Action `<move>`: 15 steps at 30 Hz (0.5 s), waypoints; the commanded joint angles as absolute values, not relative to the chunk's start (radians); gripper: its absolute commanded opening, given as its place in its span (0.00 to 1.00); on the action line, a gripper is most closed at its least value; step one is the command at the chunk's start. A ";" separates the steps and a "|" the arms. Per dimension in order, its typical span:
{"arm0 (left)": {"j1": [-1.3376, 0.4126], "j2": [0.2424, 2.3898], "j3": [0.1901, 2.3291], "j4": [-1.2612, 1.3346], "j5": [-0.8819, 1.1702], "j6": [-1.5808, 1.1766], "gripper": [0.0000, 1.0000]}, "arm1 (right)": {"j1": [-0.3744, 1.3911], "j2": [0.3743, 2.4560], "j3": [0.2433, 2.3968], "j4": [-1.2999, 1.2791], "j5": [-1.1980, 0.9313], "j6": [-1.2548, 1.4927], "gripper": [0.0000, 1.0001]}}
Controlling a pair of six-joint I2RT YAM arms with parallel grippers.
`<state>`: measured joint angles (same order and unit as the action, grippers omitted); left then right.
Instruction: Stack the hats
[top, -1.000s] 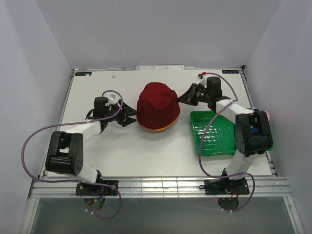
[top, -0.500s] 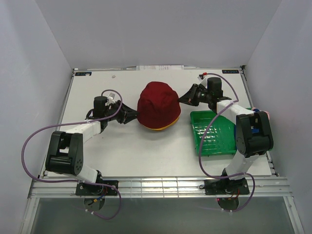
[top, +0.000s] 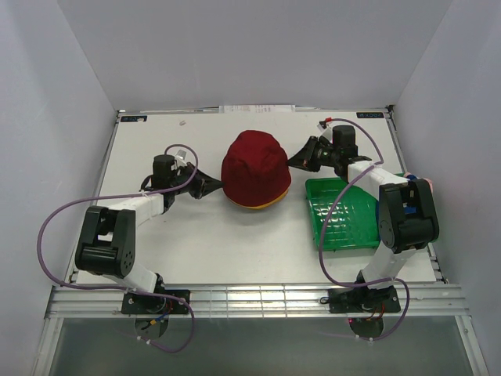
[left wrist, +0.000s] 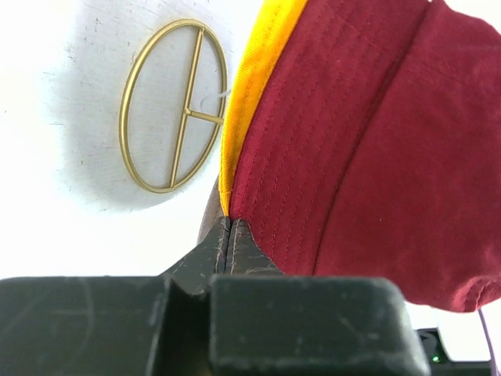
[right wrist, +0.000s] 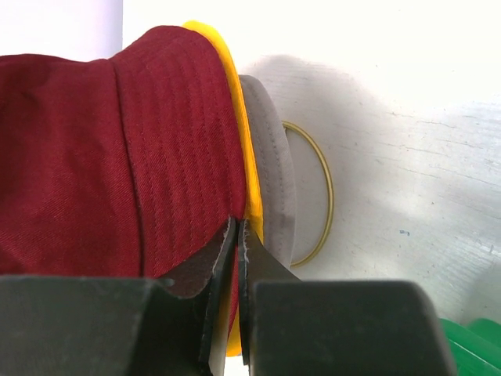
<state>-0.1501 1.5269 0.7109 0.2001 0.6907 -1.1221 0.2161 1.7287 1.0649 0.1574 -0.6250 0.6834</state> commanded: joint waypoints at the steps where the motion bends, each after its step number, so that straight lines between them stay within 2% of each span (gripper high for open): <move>1: -0.160 1.534 0.709 0.232 0.680 -1.118 0.00 | 0.213 1.701 1.063 0.103 -0.583 0.626 0.08; 15: -0.161 1.571 0.680 0.232 0.644 -1.106 0.00 | 0.213 1.770 1.108 -0.074 -0.486 0.531 0.08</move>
